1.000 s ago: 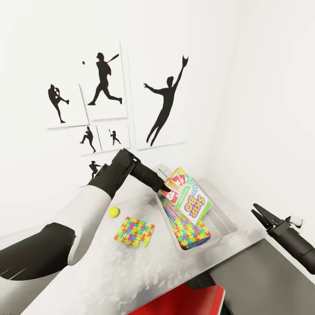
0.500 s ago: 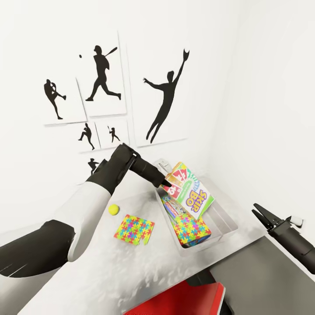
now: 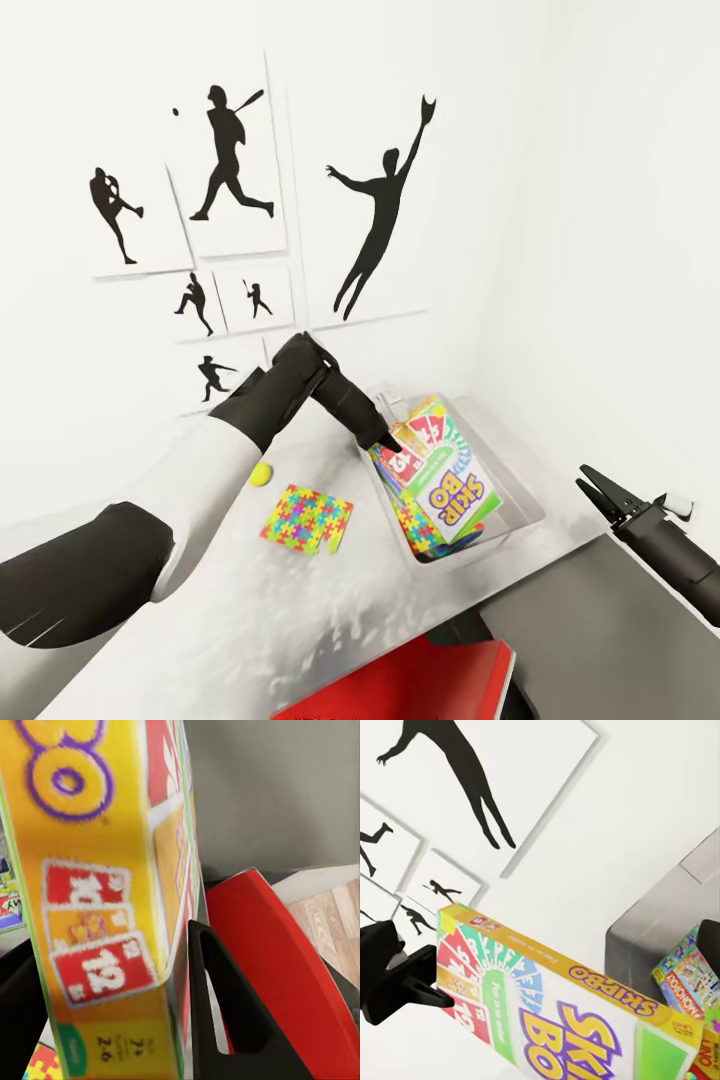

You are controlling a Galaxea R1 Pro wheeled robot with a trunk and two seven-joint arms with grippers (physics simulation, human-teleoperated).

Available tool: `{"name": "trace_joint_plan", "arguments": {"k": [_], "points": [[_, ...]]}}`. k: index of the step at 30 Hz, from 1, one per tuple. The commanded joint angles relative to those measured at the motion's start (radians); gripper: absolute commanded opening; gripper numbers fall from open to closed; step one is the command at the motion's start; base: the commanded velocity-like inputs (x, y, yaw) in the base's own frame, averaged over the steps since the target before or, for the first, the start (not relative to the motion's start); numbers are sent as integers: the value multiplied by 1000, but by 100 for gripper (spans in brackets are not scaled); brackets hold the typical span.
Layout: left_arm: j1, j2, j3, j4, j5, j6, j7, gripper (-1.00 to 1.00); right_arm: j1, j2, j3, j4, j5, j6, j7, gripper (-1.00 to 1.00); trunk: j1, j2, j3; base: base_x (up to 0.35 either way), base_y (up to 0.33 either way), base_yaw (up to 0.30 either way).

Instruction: Put all the toys in the child's room - the three board games (two on the bed and one on the table), the two jigsaw puzzles on the table, and the tennis ball on the table - inside the toy box on the table in the child's room.

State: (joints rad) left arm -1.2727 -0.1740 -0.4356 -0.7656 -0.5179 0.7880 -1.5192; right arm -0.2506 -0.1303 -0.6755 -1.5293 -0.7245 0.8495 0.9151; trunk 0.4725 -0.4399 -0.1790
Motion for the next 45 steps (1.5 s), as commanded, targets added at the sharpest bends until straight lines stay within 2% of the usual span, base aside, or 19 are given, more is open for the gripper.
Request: {"name": "trace_joint_plan", "arguments": {"k": [1, 21, 27, 35, 45], "points": [[-1, -1, 0, -1, -12, 11, -10, -100, -1, 0, -1, 0, -1, 5, 2, 100, 0, -2, -4, 0, 0, 0], [-1, -1, -6, -2, -19, 5, 2, -100, -1, -2, -2, 1, -1, 5, 4, 100, 0, -2, -36, 0, 0, 0], [-1, -1, -8, -34, -19, 5, 4, -100, -1, -2, -3, 3, -1, 6, 4, 100, 0, -2, -46, 0, 0, 0], [-1, -1, -8, -44, -19, 5, 52, -100, -1, -2, -4, 4, -1, 6, 4, 100, 0, -2, -59, 0, 0, 0], [-1, -1, -9, -49, -19, 5, 57, -100, -1, -2, -3, 4, -1, 6, 4, 100, 0, -2, -76, 0, 0, 0]]}}
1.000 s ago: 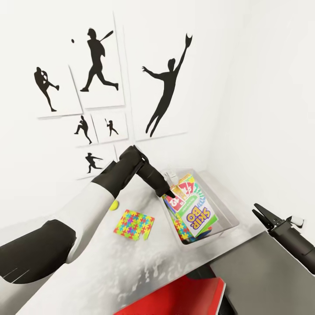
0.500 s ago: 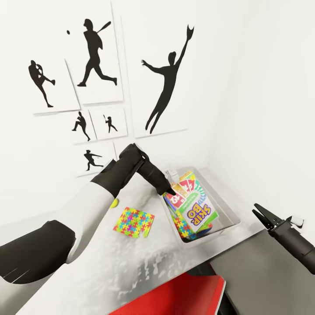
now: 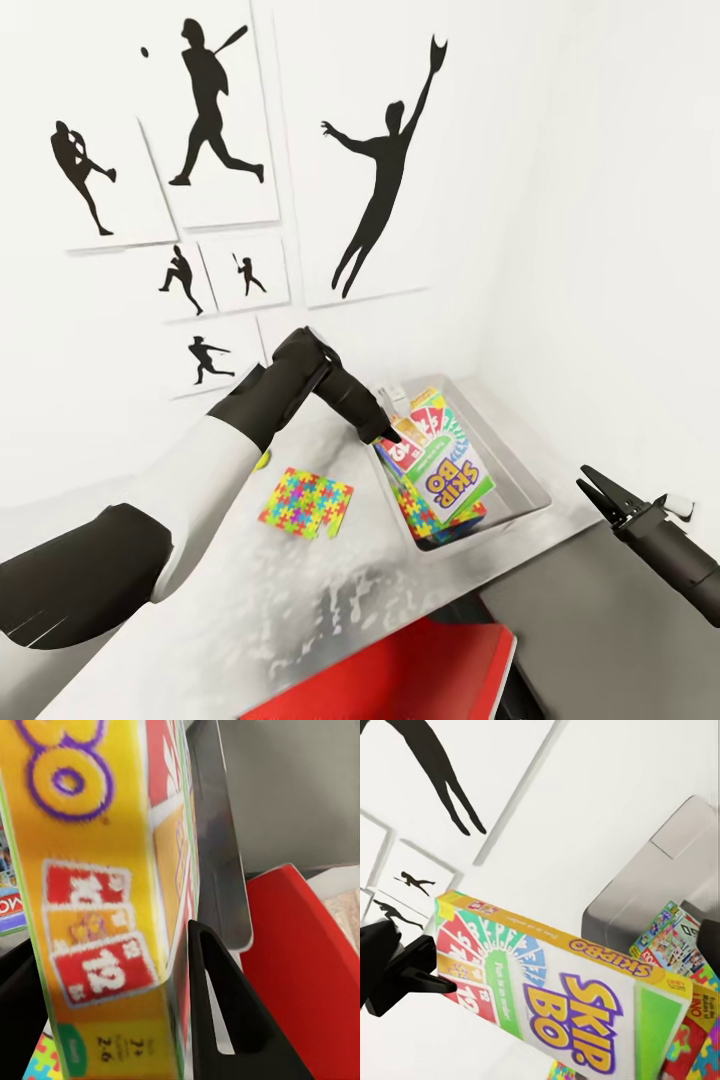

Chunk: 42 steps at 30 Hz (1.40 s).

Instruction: Put all the toys in the child's room - the three board games (two on the bed and one on the table), the two jigsaw puzzles on the table, and the tennis ball on the table - inside the toy box on the table in the child's room.

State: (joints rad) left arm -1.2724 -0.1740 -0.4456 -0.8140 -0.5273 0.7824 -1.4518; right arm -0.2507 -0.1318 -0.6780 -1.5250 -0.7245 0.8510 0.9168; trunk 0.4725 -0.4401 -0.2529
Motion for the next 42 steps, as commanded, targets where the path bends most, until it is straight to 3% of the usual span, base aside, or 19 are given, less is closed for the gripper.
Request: {"name": "trace_joint_plan", "arguments": {"k": [1, 13, 19, 26, 35, 42], "points": [[-1, -1, 1, -3, -10, 11, -10, -100, -1, 0, -1, 0, -1, 5, 2, 100, 0, -2, -4, 0, 0, 0], [-2, -1, 1, -29, -10, 11, -10, -100, -1, 1, -2, 2, -1, 3, 2, 100, 0, -2, -16, 0, 0, 0], [-6, -1, -19, -46, -10, 15, -17, -100, 0, 17, -3, 23, 2, 0, 5, 100, 0, -2, -16, 0, 0, 0], [-10, -1, -58, -86, 1, 41, -27, -100, 1, -17, -3, 62, 2, -1, 6, 100, 0, -2, -16, 0, 0, 0], [-11, -1, -68, -137, -10, 94, -80, -100, 1, -20, -3, 86, 2, -1, 7, 100, 0, -2, -16, 0, 0, 0], [-12, -1, -68, -177, -12, 99, -117, -100, 1, -20, -4, 87, 0, 0, 7, 100, 0, -2, -16, 0, 0, -3]]}}
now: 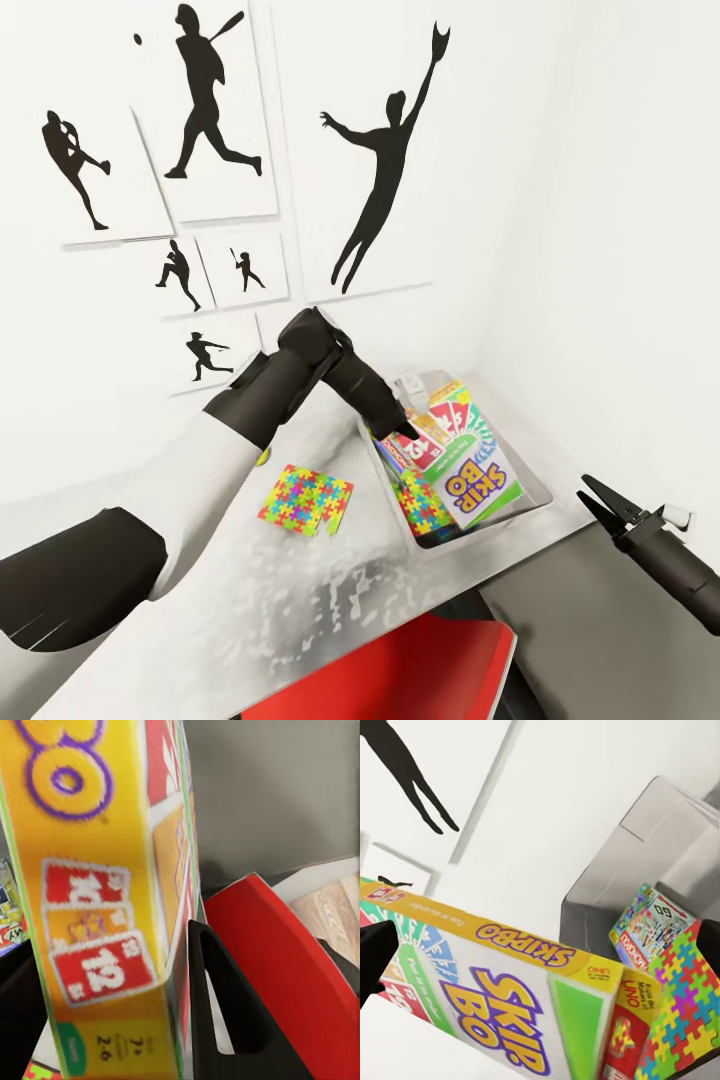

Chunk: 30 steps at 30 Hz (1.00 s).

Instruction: Put all the toys in the child's room - the three board games (two on the bed and one on the table), the two jigsaw puzzles on the table, and the tennis ball on the table - inside the toy box on the table in the child's room.

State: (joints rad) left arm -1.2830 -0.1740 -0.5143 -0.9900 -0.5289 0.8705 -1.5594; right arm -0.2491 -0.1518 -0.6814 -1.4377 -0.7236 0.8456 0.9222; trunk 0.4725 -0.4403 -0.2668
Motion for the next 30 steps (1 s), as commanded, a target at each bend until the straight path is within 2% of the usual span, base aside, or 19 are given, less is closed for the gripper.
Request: {"name": "trace_joint_plan", "arguments": {"k": [1, 11, 22, 30], "points": [[-1, 0, 0, -6, -11, 11, -10, -100, -1, 0, -3, 0, -1, 5, 4, 100, 1, -2, -1, 0, 0, -70], [-1, 0, -1, -13, -12, 10, -7, -100, -1, 0, -24, 0, 1, 6, 24, 100, 1, -2, 5, 0, 0, -94], [-1, 0, -3, -13, -13, 10, -5, -100, -1, 0, -26, 0, 1, 6, 24, 100, 1, -2, 5, -22, 1, -7], [0, 0, -3, -13, -13, 10, -4, -100, -1, -1, -27, 0, 1, 6, 24, 100, 1, -2, 12, -7, 92, -142]]}}
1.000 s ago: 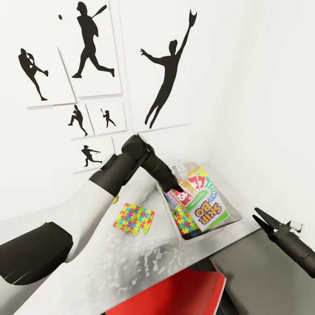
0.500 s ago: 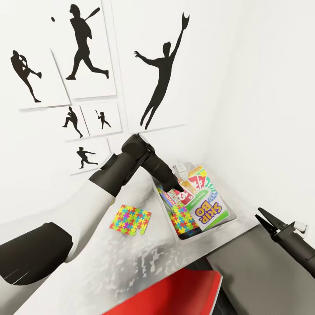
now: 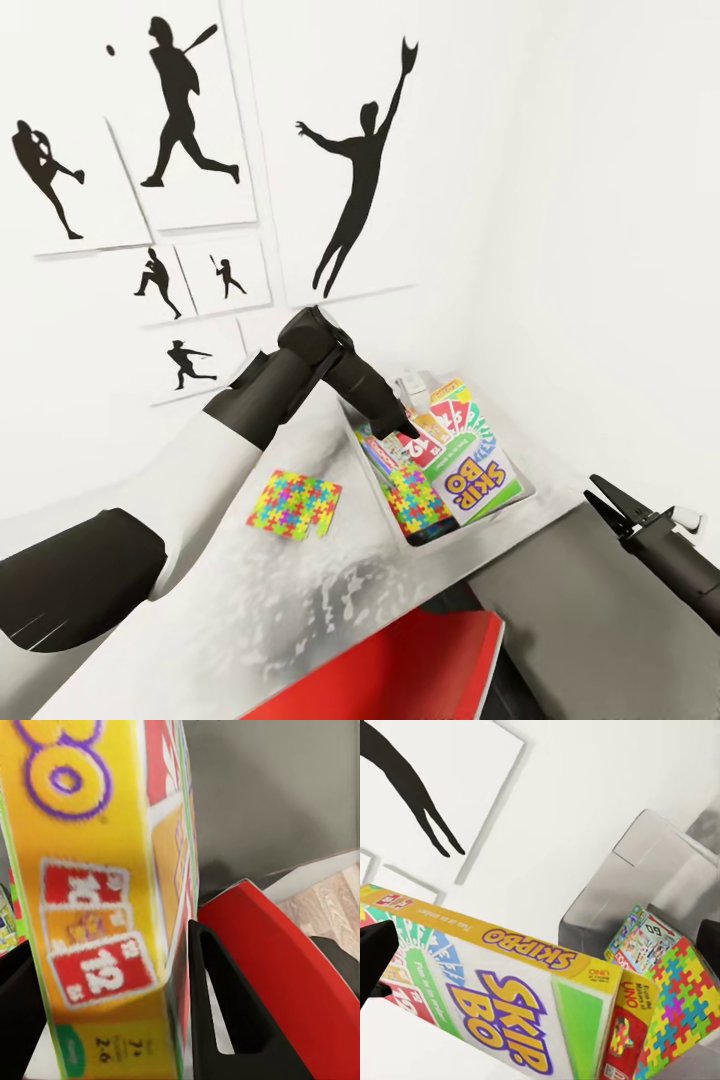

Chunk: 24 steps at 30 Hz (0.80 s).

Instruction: Put all the toys in the child's room - the three board games (two on the bed and one on the table), the two jigsaw puzzles on the table, and the tennis ball on the table - inside the toy box on the table in the child's room.

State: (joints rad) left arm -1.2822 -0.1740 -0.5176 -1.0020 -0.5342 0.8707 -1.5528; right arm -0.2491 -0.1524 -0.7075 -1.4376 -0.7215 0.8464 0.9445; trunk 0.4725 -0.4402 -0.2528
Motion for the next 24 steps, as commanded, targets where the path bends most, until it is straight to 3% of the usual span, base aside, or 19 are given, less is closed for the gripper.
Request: {"name": "trace_joint_plan", "arguments": {"k": [1, 14, 24], "points": [[-1, 0, 1, -1, -7, 10, -10, -100, -1, 0, -1, 0, -1, 5, 2, 100, 1, -2, -2, 0, 14, -38], [-1, 0, 1, -1, -7, 11, -10, -100, -1, 0, 0, 0, -1, 5, 2, 100, 1, -2, -1, 49, 18, -23], [-1, 0, 1, -1, -9, 11, -9, -100, -1, 0, 0, 0, -1, 5, 2, 100, 1, -2, -1, 26, -95, -1]]}}
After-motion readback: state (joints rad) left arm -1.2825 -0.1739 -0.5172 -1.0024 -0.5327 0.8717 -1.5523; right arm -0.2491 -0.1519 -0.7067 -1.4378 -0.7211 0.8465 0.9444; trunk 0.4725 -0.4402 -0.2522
